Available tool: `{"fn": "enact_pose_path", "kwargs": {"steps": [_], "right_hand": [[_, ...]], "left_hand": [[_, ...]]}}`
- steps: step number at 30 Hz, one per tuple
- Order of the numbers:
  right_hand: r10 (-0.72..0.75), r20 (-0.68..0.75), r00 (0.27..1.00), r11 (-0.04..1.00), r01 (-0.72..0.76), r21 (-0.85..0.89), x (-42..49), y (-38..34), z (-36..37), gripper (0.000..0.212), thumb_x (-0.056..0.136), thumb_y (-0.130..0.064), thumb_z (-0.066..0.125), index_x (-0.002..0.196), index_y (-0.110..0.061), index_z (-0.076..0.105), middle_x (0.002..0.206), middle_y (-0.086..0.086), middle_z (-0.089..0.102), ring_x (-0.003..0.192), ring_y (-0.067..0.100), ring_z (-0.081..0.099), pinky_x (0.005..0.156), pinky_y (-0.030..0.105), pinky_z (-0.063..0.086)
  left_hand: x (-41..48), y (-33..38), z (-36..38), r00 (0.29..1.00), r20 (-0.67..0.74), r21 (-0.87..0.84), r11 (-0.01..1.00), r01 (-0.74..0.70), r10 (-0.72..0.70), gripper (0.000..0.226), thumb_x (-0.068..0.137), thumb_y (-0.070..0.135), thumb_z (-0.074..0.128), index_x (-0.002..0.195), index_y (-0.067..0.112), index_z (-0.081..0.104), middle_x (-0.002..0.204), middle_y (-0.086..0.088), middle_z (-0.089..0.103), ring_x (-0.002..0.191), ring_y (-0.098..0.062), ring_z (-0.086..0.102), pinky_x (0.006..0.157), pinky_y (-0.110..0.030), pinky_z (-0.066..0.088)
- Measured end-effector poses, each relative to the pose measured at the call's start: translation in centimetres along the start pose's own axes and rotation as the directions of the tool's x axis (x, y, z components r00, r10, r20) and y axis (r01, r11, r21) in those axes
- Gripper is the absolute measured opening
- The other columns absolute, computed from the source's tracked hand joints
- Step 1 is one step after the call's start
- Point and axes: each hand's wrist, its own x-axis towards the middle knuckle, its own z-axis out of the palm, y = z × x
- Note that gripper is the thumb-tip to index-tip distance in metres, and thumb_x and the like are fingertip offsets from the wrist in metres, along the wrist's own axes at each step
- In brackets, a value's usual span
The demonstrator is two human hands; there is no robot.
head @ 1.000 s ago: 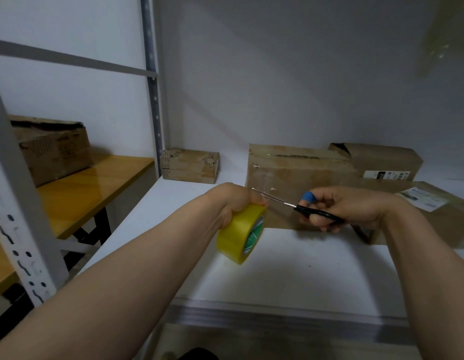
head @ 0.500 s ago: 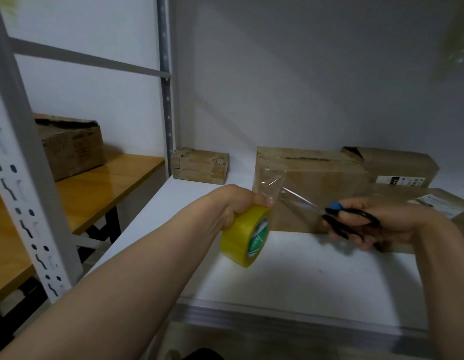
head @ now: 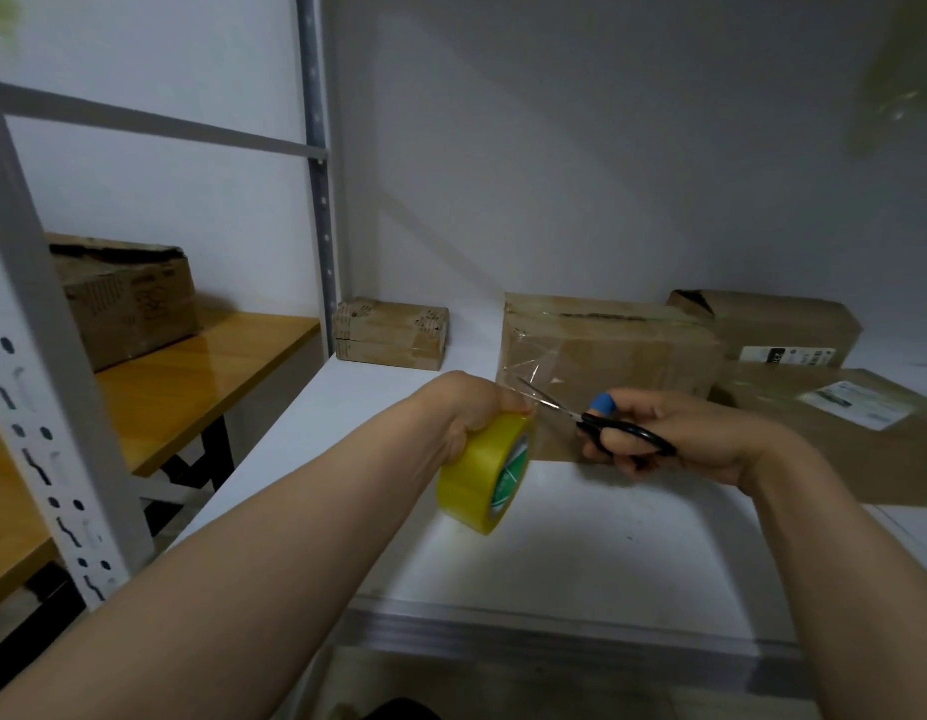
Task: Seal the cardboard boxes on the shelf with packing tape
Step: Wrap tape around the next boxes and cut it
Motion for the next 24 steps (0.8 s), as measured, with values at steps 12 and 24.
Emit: {"fn": "enact_pose_path", "kwargs": {"steps": [12,24], "right_hand": [[-0.002,-0.052,0.999,0.999,0.0,-0.032,0.5,0.4,-0.5,0.059,0.048,-0.051,0.096,0.09,-0.017,0.071,0.08,0.015,0.06,0.058,0.013,0.054,0.057,0.022,0.046],[0.063,-0.087,0.994,0.995,-0.07,-0.075,0.4,0.4,-0.8,0.029,0.074,-0.009,0.086,0.097,-0.008,0.068,0.081,0.017,0.062,0.058,0.013,0.056,0.054,0.019,0.046]], "left_hand": [[-0.5,0.4,0.2,0.999,0.031,0.028,0.999,-0.022,0.021,0.035,0.083,0.027,0.081,0.105,0.011,0.059,0.092,-0.011,0.062,0.078,-0.029,0.059,0.074,-0.042,0.051],[-0.4,0.9,-0.8,0.99,0.129,0.196,0.98,0.031,-0.057,0.057,0.08,0.031,0.083,0.125,0.011,0.055,0.105,-0.015,0.064,0.095,-0.036,0.061,0.081,-0.047,0.051]]}}
